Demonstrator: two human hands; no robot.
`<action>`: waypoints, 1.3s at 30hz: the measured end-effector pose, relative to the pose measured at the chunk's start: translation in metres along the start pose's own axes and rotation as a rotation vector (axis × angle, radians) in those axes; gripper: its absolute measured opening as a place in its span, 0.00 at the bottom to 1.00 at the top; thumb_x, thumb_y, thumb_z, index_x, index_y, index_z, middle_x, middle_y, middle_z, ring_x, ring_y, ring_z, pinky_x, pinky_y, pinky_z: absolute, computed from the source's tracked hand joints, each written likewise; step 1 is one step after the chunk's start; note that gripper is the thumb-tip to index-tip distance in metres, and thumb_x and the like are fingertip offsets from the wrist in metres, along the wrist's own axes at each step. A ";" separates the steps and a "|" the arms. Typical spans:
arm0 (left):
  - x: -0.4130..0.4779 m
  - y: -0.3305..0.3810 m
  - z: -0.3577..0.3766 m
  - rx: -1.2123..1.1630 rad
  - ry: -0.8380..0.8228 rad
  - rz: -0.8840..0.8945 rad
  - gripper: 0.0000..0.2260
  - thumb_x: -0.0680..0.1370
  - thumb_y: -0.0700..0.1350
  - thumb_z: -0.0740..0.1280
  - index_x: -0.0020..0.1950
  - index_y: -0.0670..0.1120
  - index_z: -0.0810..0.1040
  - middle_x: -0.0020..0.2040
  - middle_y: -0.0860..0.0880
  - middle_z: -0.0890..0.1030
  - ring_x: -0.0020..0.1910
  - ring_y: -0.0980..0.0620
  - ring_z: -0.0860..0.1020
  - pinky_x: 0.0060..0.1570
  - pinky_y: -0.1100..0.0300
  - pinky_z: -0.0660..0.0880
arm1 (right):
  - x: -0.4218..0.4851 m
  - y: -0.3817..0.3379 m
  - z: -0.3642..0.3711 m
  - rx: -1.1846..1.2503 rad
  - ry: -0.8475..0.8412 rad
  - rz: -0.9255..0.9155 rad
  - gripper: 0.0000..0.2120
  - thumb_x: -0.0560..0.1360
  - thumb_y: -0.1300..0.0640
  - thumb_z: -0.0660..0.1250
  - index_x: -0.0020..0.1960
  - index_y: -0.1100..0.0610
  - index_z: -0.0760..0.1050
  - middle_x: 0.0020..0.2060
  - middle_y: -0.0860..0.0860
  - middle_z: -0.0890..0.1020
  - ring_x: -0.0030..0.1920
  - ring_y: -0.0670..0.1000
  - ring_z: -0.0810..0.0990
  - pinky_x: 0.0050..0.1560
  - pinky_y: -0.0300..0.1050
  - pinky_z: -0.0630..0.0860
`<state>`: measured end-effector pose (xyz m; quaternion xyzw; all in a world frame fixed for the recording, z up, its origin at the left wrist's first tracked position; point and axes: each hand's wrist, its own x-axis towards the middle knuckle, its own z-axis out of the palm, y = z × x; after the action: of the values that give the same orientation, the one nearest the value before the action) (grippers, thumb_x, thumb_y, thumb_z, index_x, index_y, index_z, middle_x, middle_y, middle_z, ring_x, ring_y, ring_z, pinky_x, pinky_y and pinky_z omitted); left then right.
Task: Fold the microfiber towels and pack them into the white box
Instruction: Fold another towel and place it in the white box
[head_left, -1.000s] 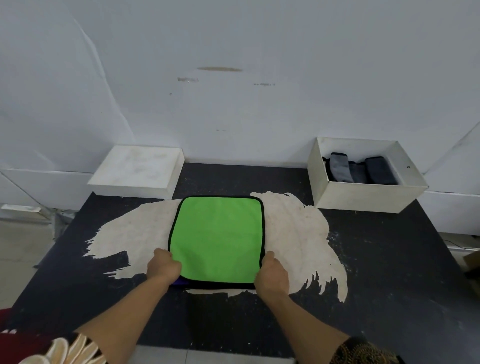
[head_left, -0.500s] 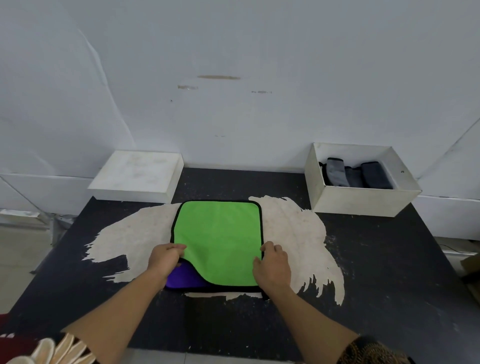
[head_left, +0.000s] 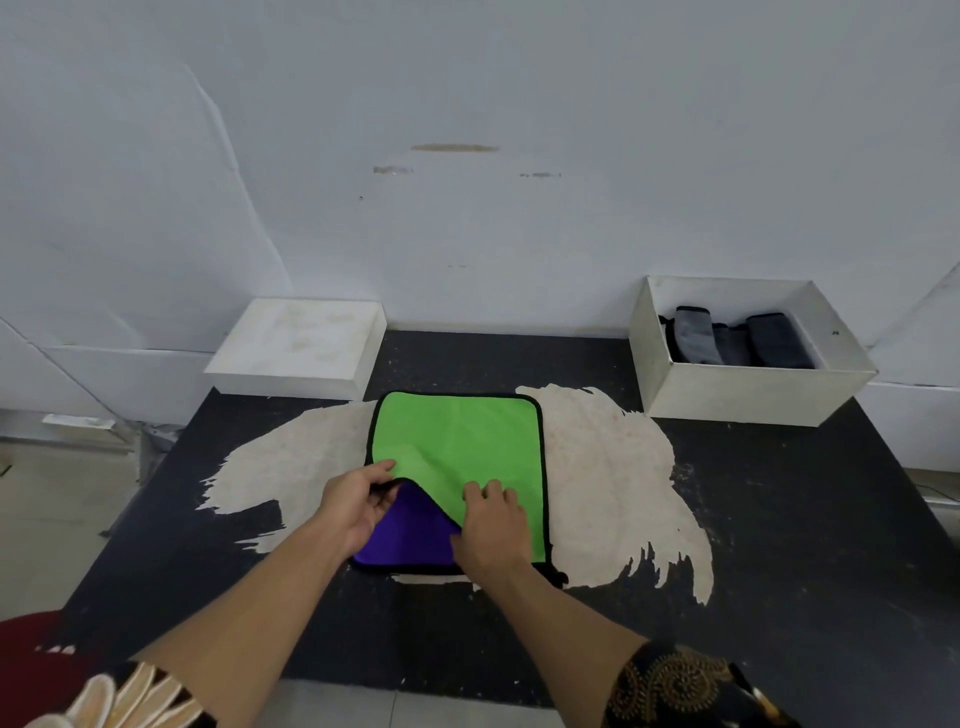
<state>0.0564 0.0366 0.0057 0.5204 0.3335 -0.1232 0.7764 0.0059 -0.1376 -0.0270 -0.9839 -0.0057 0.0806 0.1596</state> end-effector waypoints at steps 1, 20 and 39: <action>-0.001 0.002 -0.002 -0.010 0.004 -0.003 0.11 0.76 0.30 0.62 0.56 0.37 0.79 0.51 0.41 0.80 0.42 0.50 0.78 0.31 0.65 0.79 | 0.002 0.001 -0.003 -0.028 0.003 0.014 0.20 0.74 0.55 0.69 0.64 0.56 0.70 0.59 0.56 0.74 0.58 0.56 0.72 0.57 0.50 0.73; 0.030 -0.002 -0.018 0.318 0.157 0.070 0.06 0.74 0.38 0.73 0.48 0.38 0.79 0.46 0.43 0.83 0.44 0.46 0.82 0.41 0.54 0.81 | 0.023 0.067 -0.035 0.343 0.079 0.457 0.14 0.72 0.60 0.65 0.57 0.59 0.72 0.56 0.55 0.72 0.53 0.57 0.74 0.53 0.50 0.74; 0.051 0.005 -0.010 0.483 0.103 0.096 0.09 0.75 0.34 0.68 0.53 0.41 0.83 0.56 0.40 0.82 0.48 0.47 0.80 0.47 0.57 0.76 | 0.054 0.092 -0.042 1.699 -0.077 0.742 0.22 0.78 0.42 0.63 0.50 0.59 0.84 0.53 0.56 0.83 0.54 0.57 0.83 0.54 0.56 0.81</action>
<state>0.0931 0.0559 -0.0255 0.7119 0.3084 -0.1356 0.6163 0.0645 -0.2360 -0.0246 -0.4722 0.3651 0.1362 0.7907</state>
